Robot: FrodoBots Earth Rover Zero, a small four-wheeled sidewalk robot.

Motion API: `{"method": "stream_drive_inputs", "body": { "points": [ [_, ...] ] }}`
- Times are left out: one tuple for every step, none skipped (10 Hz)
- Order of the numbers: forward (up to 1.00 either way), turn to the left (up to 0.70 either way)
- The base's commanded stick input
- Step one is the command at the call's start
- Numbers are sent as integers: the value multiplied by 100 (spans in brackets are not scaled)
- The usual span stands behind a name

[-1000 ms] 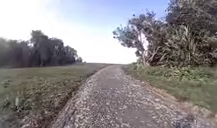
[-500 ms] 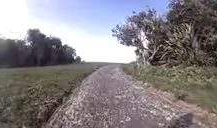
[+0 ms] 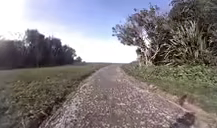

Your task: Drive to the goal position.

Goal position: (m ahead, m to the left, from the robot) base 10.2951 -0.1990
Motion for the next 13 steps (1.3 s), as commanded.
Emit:
{"method": "stream_drive_inputs", "body": {
  "points": [
    [70, 0],
    [70, 0],
    [70, 0],
    [70, 0],
    [70, 0],
    [70, 0],
    [70, 0],
    [70, 5],
    [70, 28],
    [70, 35],
    [70, 35],
    [70, 4],
    [70, 2]
  ]
}}
